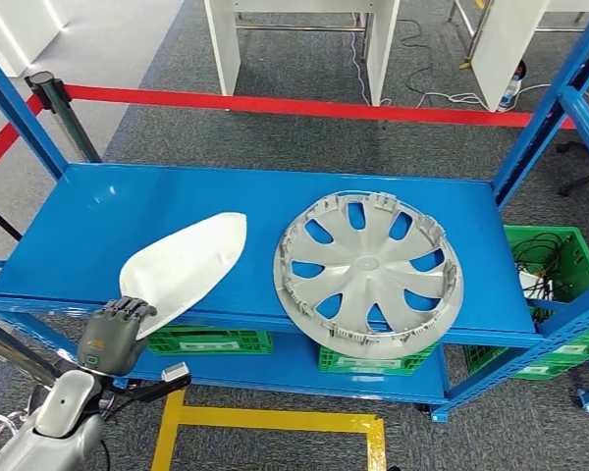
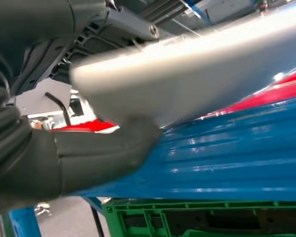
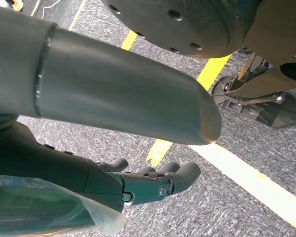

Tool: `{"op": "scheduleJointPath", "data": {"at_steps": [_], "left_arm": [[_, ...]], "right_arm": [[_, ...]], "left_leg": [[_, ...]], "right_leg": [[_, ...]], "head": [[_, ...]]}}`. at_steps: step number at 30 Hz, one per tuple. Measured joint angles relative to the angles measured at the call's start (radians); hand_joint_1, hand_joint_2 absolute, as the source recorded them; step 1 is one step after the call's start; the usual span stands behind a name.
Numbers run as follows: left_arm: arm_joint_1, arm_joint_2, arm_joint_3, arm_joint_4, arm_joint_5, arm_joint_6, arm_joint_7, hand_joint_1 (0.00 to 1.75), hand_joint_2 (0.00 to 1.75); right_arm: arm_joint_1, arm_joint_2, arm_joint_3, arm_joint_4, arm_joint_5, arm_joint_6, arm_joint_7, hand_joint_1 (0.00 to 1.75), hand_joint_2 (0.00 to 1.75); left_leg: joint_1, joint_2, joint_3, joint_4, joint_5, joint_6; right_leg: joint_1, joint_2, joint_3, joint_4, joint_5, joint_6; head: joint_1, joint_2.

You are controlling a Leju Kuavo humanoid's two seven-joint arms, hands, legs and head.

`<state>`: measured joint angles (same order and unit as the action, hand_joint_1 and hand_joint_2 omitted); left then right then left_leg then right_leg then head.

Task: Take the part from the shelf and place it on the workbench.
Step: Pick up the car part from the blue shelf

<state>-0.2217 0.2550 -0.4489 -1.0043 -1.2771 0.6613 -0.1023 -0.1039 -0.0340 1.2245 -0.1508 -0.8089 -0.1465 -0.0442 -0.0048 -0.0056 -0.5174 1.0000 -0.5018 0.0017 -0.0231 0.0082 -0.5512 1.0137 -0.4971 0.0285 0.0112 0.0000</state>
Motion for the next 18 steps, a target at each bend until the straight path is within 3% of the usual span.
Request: {"op": "scheduleJointPath", "data": {"at_steps": [18], "left_arm": [[-0.015, -0.011, 0.019, 0.015, 0.009, 0.021, -0.011, 1.75, 1.75]], "right_arm": [[-0.001, 0.0, 0.001, 0.0, -0.002, 0.0, -0.003, 0.0, 0.0]], "left_leg": [[0.0, 0.0, 0.0, 0.0, 0.001, 0.0]], "right_leg": [[0.0, 0.0, 0.001, 0.0, 0.001, 0.0]], "head": [[0.0, 0.0]]}}
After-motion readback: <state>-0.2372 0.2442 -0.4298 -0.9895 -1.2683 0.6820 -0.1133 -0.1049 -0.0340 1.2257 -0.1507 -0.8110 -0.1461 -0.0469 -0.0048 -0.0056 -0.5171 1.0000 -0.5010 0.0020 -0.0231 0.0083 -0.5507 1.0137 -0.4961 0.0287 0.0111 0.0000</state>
